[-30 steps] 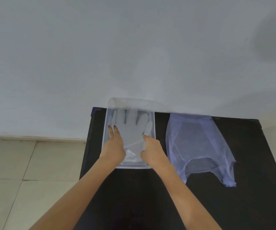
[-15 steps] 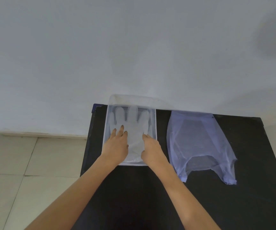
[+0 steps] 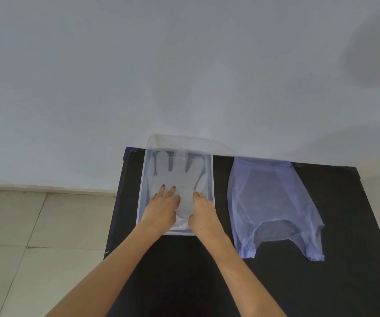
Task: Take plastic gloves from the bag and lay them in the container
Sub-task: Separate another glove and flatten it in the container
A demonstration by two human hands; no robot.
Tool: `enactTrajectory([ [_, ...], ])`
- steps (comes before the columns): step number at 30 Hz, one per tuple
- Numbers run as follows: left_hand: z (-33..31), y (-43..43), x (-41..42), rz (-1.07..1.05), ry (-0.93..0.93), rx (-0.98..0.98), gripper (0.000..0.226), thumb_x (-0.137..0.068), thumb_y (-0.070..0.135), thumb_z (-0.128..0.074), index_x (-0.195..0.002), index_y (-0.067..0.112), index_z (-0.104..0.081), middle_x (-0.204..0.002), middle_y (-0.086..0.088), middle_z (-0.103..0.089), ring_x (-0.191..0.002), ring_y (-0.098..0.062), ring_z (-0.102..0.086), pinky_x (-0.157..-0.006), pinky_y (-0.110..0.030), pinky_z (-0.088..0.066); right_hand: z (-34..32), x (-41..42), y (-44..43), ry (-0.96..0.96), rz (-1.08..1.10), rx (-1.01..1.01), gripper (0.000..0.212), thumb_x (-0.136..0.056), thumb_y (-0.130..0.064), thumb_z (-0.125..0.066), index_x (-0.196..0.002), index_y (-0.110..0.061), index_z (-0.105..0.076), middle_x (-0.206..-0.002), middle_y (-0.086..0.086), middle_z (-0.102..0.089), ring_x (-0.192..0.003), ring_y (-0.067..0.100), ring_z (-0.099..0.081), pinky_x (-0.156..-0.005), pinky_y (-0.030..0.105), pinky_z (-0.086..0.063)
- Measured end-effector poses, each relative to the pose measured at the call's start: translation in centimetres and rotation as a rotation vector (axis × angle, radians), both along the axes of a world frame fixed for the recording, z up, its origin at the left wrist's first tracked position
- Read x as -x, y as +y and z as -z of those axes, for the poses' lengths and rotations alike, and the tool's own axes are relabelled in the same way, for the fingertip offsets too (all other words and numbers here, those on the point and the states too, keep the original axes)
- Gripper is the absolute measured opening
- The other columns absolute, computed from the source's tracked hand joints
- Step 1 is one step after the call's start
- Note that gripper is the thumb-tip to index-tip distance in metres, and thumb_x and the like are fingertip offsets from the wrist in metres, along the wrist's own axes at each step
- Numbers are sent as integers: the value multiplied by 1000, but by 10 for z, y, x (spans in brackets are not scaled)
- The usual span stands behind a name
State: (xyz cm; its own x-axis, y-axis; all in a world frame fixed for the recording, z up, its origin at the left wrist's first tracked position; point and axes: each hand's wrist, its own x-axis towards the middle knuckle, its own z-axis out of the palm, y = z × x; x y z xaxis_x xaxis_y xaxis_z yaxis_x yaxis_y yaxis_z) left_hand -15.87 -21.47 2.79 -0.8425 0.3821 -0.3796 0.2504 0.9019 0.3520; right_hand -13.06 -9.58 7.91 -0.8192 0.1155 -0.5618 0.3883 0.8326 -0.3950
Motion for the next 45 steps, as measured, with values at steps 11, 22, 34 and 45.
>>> enactTrajectory([
  [11, -3, 0, 0, -7, 2, -97, 27, -96, 17, -49, -122, 18, -55, -157, 1, -28, -144, -25, -24, -116, -38, -26, -45, -31, 29, 451, 197, 10, 31, -93, -16, -55, -123, -24, -61, -115, -8, -65, -85, 4, -63, -73, 14, -47],
  [22, -4, 39, 4, 82, 106, -168, 26, -89, 27, -63, -114, 22, -57, -130, 1, -45, -114, -18, -49, -101, -29, -44, -30, -36, 51, 379, 438, 301, 26, -89, -22, -66, -114, -23, -66, -97, -18, -65, -78, -10, -62, -68, -1, -48],
  [34, 13, 48, 7, 55, 66, -88, 47, -90, 24, -59, -133, 23, -41, -134, -4, -41, -121, -23, -41, -101, -34, -42, -18, -32, 57, 389, 446, 390, 23, -85, -16, -70, -103, -29, -65, -90, -22, -66, -77, -2, -68, -61, 2, -48],
  [45, 17, 51, 7, 11, 116, -115, 39, -93, 27, -55, -131, 25, -47, -133, -2, -45, -121, -21, -42, -105, -32, -38, -13, -32, 61, 401, 436, 410, 23, -84, -17, -71, -104, -28, -66, -92, -20, -68, -79, -2, -68, -62, 3, -48],
])
